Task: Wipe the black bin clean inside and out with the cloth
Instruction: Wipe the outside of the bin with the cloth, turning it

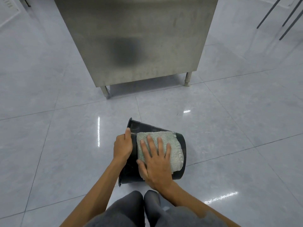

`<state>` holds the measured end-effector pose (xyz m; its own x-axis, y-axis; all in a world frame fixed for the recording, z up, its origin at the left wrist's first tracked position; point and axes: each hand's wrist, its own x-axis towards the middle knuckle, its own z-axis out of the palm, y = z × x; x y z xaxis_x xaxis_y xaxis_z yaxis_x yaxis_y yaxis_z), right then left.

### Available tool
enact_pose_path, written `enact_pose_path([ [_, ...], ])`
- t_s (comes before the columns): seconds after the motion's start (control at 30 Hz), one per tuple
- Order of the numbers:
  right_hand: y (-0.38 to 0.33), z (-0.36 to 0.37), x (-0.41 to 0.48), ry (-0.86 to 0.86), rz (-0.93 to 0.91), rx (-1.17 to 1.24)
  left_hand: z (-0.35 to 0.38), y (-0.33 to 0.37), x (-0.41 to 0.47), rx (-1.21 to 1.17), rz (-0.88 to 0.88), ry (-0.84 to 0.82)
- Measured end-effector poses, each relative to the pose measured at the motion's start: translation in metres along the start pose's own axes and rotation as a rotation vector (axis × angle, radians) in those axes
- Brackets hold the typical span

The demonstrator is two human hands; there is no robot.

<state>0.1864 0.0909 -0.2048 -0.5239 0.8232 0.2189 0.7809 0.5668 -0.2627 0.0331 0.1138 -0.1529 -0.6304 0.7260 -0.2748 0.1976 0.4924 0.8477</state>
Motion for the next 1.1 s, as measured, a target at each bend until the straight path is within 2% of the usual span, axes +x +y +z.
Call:
enact_pose_path([
  [0.2,0.003,-0.008,0.042,0.003,0.121,0.083,0.005,-0.007,-0.017,-0.066,0.049,0.068],
  [0.37,0.013,-0.020,0.093,-0.166,0.226,0.143,0.006,-0.016,-0.026,-0.048,0.101,0.097],
  [0.5,0.028,-0.025,0.116,-0.279,0.266,0.184,0.006,-0.012,-0.025,0.038,0.170,0.042],
  [0.63,0.032,-0.023,0.125,-0.327,0.208,0.191,-0.007,-0.010,-0.023,0.320,0.313,-0.038],
  [0.73,0.036,-0.023,0.130,-0.341,0.180,0.194,-0.022,-0.011,-0.013,0.800,0.707,-0.022],
  [0.8,0.037,-0.024,0.134,-0.355,0.163,0.193,-0.036,-0.006,-0.008,1.069,0.892,-0.117],
  [0.93,0.039,-0.022,0.142,-0.418,0.117,0.176,-0.045,0.010,-0.009,1.496,0.846,-0.335],
  [1.1,0.041,-0.017,0.139,-0.355,0.046,0.137,-0.033,0.011,-0.002,1.556,0.741,-0.323],
])
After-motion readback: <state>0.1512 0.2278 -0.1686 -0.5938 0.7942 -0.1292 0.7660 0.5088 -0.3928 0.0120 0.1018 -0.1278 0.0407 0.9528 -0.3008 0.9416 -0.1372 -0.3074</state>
